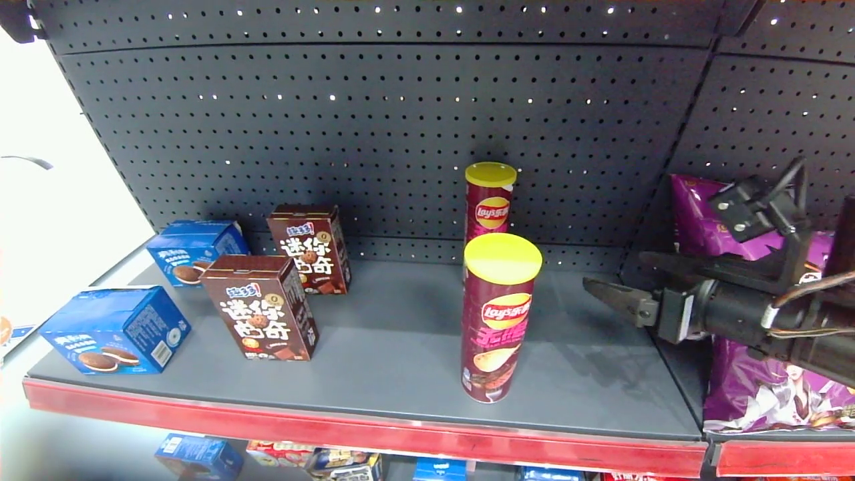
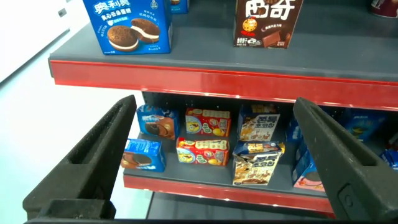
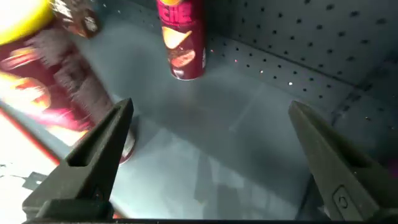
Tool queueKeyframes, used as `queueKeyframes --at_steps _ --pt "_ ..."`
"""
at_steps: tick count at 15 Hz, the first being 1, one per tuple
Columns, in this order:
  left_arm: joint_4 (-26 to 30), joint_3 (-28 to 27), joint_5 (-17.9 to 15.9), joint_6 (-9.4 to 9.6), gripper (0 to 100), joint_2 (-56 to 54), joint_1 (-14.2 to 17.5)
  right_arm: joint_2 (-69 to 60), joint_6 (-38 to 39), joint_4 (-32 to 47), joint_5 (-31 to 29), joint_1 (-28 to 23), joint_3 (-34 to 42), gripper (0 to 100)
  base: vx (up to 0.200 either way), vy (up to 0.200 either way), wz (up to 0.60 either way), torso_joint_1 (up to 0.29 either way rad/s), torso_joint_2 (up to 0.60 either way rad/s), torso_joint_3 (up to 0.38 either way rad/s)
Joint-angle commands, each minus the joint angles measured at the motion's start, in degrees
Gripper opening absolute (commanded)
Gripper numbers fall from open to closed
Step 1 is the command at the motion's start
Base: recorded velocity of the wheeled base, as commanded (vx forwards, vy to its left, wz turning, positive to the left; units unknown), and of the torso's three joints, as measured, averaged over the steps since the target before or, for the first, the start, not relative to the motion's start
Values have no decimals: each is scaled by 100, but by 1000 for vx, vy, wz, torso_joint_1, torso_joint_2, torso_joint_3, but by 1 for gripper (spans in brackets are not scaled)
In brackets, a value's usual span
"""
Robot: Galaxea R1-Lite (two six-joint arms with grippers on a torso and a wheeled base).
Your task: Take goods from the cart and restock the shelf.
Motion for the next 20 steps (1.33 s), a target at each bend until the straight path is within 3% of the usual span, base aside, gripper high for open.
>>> queueKeyframes --at_steps 1,5,13,20 --pt "0 1 3 -1 100 -2 2 623 -20 -20 -34 262 -152 100 0 0 0 0 0 0" --pt "0 1 3 -1 100 -2 2 869 -29 -73 -51 666 -99 100 0 0 0 0 0 0" --pt "0 1 3 -1 100 -2 2 984 -64 -240 -51 657 112 100 0 0 0 0 0 0" --pt "0 1 3 -1 100 -2 2 1107 -398 -310 -51 323 42 100 0 0 0 0 0 0"
